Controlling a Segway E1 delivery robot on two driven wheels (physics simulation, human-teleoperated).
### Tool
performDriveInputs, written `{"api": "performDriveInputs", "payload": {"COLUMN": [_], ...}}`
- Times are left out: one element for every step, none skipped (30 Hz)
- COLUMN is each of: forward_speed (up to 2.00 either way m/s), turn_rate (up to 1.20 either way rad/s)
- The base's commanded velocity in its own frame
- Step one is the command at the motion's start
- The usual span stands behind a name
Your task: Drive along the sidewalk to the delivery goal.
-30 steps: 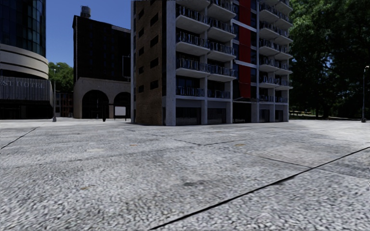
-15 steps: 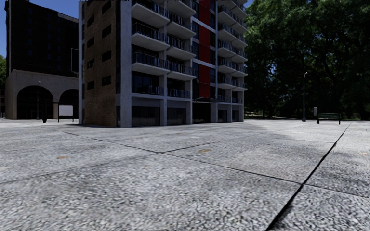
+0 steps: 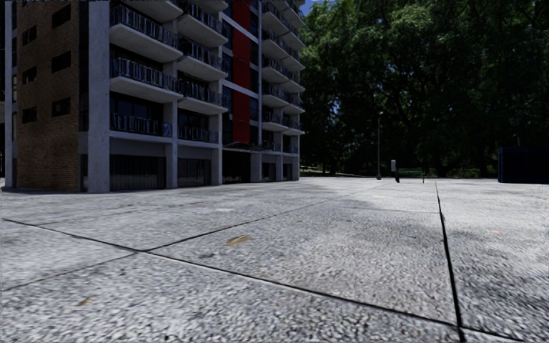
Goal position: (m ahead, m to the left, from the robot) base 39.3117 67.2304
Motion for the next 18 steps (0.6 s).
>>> {"api": "performDriveInputs", "payload": {"forward_speed": [2.0,2.0,2.0,2.0,2.0,2.0,2.0,2.0,2.0,2.0,2.0,2.0,2.0,2.0,2.0,2.0,2.0,2.0], "turn_rate": [-0.56,-0.56,-0.56,-0.56,-0.56,-0.55,-0.43,-0.43,0.0,0.0,0.0,0.0,0.0,0.0,0.0,0.0,0.0,0.0]}}
